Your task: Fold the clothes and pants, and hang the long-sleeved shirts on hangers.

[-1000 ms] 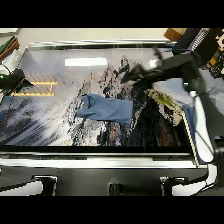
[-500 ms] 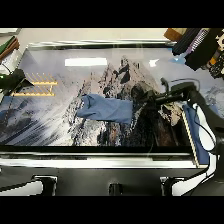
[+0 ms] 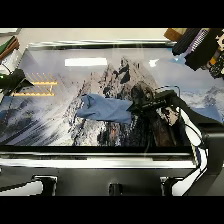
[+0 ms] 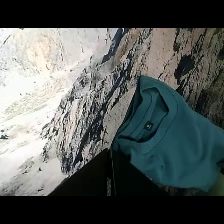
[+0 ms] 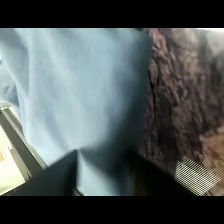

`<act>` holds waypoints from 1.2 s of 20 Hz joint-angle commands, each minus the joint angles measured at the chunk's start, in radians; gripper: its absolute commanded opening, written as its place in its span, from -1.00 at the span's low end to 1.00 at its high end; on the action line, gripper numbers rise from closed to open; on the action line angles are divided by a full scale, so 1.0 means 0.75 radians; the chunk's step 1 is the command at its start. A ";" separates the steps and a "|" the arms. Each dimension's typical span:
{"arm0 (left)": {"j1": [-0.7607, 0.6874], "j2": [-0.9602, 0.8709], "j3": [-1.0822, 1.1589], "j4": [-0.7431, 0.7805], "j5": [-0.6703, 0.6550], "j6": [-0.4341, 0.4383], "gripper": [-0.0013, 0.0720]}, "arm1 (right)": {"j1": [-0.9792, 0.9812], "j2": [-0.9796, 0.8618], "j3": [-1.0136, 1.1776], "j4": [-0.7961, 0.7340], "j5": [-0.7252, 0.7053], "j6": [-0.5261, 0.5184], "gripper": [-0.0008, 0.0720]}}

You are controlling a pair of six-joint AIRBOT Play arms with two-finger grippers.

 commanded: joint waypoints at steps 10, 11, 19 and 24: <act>-0.001 -0.001 -0.001 -0.001 -0.001 0.030 -0.92 | -0.046 0.089 0.243 0.074 0.136 0.238 -0.90; -0.001 -0.001 -0.001 -0.001 -0.001 0.030 -0.92 | -0.076 0.090 0.306 0.073 0.141 0.278 -0.90; -0.001 -0.001 -0.001 -0.001 -0.002 0.030 -0.92 | -0.364 0.090 0.665 0.007 0.153 0.493 -0.90; -0.001 -0.001 -0.001 -0.001 -0.009 0.030 -0.92 | -0.563 0.097 0.796 -0.075 0.217 0.637 -0.90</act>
